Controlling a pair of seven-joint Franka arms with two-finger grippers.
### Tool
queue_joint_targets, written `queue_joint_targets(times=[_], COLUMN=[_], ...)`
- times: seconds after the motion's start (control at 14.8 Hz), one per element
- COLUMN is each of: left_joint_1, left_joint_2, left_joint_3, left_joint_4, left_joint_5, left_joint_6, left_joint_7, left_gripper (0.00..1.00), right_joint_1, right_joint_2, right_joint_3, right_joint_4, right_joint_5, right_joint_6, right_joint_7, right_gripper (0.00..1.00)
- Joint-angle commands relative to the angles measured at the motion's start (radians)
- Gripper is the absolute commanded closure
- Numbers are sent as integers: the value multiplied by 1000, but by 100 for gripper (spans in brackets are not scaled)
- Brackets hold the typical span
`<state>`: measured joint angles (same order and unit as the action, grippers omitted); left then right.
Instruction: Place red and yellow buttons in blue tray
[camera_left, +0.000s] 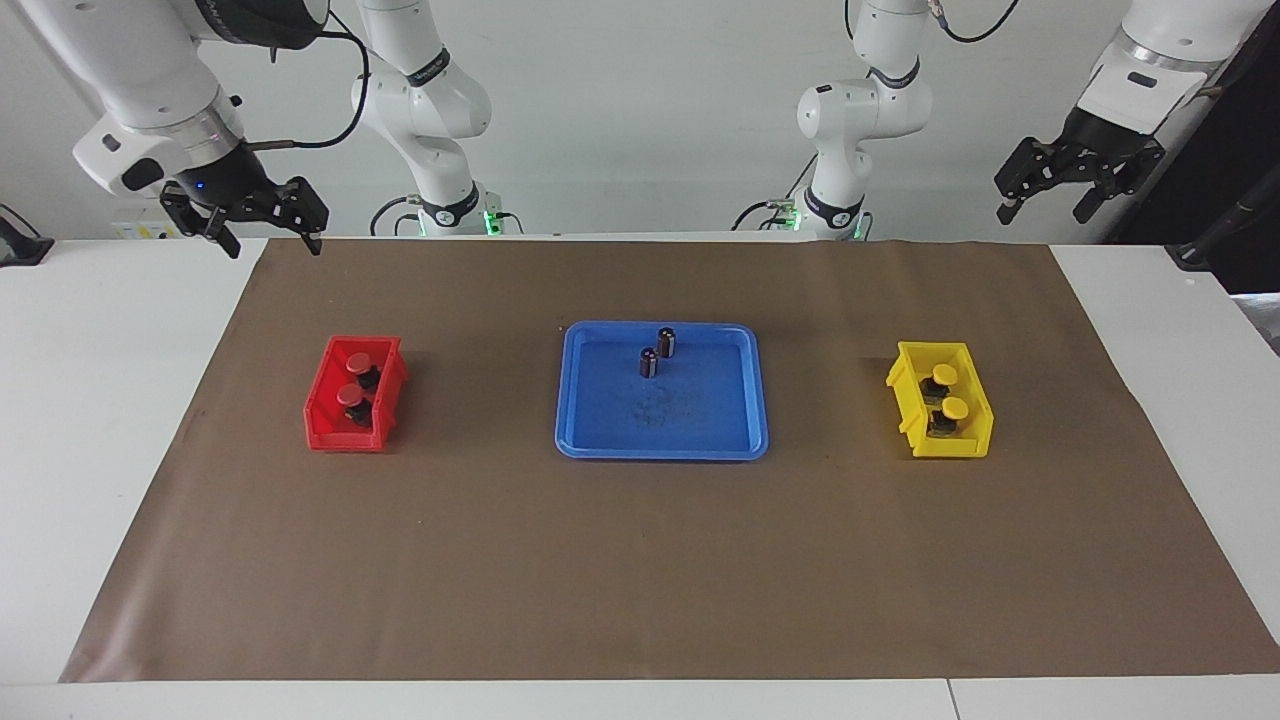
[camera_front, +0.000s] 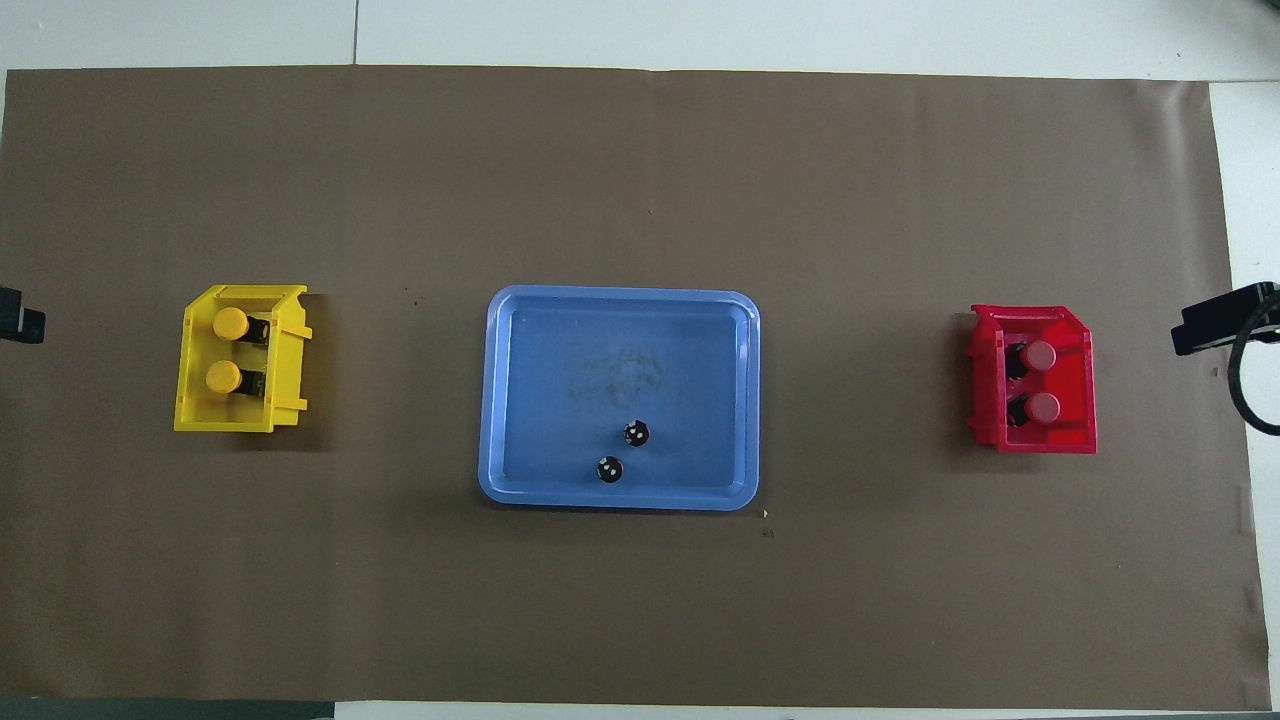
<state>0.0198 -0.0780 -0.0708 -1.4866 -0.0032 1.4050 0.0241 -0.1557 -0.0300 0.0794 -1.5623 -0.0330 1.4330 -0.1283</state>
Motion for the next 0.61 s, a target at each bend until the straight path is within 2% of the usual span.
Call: queue_joint_targets(times=[0.0,0.54], left_joint_1=[8,9], left_joint_2=[-31,-31], left_joint_3=[0,2], left_joint_4=[-31,-31], left_joint_5=[-18,-18], left_joint_6=[-8,-6], left_joint_7=[8,8], left_gripper=[0,0], right_joint_1=[-4,-4], right_joint_2=[-8,-8], right_joint_3=[8,10], right_joint_4=[-8,-8], right_joint_5=[-10,-10], right_joint_6=[-8,-9], right_joint_7=[16,10], right_gripper=[0,0])
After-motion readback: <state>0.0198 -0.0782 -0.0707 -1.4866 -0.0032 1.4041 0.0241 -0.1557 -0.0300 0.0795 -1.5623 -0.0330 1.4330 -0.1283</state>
